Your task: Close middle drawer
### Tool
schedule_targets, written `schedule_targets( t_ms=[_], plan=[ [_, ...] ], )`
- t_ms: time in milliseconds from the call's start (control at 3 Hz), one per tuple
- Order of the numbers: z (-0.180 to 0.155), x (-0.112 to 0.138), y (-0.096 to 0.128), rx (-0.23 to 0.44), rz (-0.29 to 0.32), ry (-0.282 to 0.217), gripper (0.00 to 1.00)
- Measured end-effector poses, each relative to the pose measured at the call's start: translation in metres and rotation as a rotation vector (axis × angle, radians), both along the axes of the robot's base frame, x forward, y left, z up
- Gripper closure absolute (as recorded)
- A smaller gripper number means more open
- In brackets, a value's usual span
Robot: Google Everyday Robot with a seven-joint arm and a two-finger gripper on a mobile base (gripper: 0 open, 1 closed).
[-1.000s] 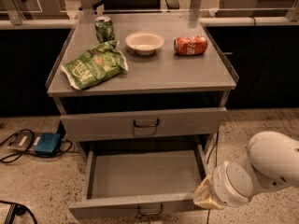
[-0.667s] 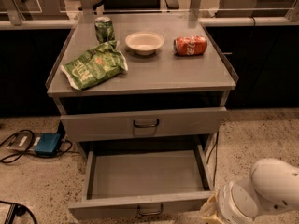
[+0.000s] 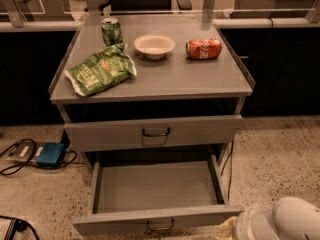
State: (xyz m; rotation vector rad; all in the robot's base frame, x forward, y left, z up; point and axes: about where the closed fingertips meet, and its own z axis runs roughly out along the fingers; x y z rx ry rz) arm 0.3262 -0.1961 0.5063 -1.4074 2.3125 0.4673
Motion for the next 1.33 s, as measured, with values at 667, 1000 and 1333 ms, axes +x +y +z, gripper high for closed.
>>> schedule_targets(
  t_ms=[667, 1000, 1333],
  plan=[
    [-0.025, 0.029, 0.058, 0.116, 0.049, -0.01, 1.0],
    [-0.029, 0.03, 0.059, 0.118, 0.048, -0.002, 1.0],
    [-0.055, 0.032, 0.068, 0.129, 0.04, 0.057, 1.0]
  ],
)
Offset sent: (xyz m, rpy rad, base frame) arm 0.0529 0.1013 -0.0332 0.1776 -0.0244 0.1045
